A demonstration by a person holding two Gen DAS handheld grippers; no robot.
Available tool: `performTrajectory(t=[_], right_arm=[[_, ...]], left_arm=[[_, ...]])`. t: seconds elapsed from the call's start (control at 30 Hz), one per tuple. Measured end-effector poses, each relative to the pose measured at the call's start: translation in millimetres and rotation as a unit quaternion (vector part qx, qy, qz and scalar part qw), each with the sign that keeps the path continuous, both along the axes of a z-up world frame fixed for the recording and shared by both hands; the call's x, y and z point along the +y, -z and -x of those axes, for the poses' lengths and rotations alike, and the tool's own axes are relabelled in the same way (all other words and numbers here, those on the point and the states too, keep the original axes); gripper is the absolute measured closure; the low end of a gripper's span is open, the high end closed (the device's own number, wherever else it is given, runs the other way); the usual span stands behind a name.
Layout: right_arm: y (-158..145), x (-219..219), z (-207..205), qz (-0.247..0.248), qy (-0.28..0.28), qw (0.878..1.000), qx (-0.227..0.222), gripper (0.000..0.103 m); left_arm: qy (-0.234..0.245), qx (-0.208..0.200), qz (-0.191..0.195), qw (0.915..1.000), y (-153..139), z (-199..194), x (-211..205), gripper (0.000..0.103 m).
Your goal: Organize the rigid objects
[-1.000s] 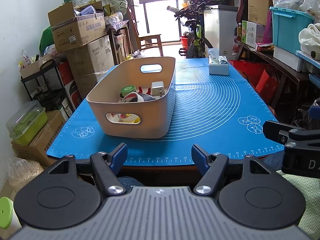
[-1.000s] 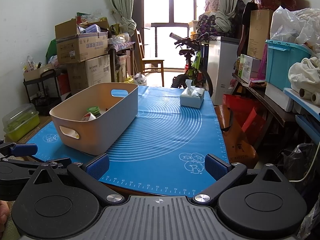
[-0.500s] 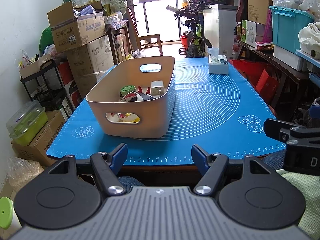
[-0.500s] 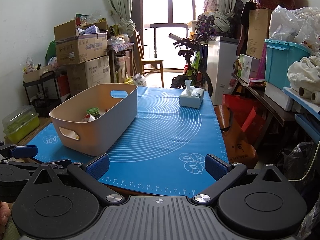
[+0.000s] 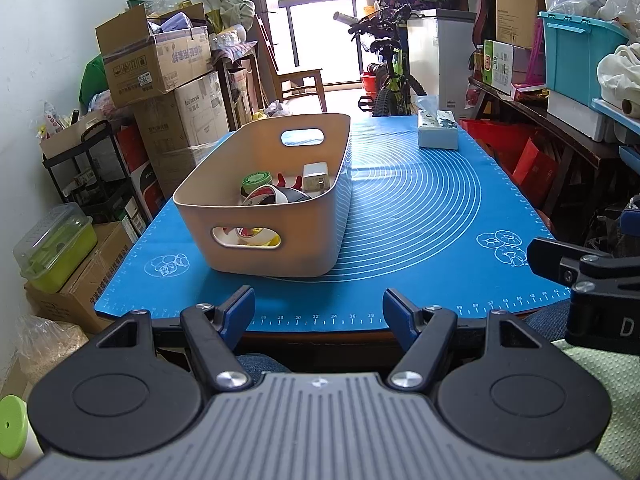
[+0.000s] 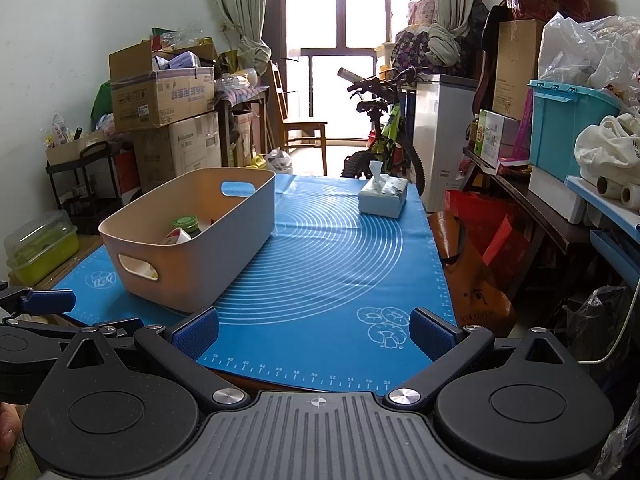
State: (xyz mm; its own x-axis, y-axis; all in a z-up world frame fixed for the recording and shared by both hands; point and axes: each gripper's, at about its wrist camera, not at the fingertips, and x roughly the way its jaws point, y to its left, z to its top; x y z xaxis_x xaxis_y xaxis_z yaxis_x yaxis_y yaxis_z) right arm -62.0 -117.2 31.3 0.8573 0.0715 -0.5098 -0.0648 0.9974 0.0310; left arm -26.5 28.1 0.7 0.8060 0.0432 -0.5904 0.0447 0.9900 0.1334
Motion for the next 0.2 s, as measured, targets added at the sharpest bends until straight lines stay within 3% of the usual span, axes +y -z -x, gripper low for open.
performTrajectory(t=[0.2], right_arm=[[0.1, 0.5, 0.6, -0.001, 0.000, 1.000, -0.001, 0.003]], left_arm=[[0.000, -0.001, -0.001, 1.0000, -1.3, -1.0, 1.2, 0.031]])
